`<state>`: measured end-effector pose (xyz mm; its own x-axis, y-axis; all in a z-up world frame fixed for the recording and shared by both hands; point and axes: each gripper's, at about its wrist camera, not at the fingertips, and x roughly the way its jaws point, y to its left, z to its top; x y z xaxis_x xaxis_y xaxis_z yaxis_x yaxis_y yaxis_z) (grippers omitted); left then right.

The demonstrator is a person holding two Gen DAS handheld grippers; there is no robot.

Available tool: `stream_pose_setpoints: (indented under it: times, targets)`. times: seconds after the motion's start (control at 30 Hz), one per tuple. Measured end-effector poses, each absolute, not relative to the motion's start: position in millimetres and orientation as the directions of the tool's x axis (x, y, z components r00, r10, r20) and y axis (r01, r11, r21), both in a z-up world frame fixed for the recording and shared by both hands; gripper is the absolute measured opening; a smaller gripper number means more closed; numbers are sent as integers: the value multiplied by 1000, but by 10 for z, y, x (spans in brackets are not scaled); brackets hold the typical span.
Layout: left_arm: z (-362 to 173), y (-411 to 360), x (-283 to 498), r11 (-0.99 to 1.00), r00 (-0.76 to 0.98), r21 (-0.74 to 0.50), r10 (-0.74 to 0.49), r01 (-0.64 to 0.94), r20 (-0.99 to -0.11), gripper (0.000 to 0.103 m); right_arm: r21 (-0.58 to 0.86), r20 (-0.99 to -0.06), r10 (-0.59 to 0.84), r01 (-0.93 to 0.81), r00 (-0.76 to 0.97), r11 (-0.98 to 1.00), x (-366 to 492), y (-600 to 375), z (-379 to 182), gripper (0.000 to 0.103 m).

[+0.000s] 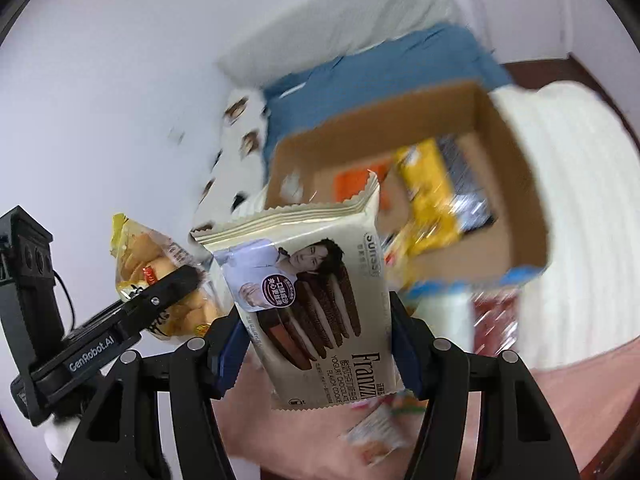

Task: Organize snacks
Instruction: 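Lift the yellow bag and Frauzzi wafer pack and carry both over the box, then lower both snacks into the box and open both tools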

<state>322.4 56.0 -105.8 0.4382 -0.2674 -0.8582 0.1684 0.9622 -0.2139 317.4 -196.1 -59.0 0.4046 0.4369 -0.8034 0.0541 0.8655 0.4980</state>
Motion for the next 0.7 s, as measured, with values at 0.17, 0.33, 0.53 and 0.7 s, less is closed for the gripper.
stream_pose_setpoints:
  times: [0.17,0.33,0.53,0.7]
  targets:
    - [-1294,322,3995,974,346,-132,-190,184,-919,40,441,-845,352,153,403,884,3677,-2260,-661,65]
    - [-1797,126,4542,982,207,-53,-90,179,-974,40,387,-893,299,235,336,892,3997,-2403,-1030,65]
    - [-2305,9,5016,986,97,42,26,164,-995,40,331,-930,258,297,260,896,4191,-2444,-1599,65]
    - [-2630,-75,5221,977,16,108,106,182,-994,41,291,-953,244,321,179,902,4245,-2485,-1990,67]
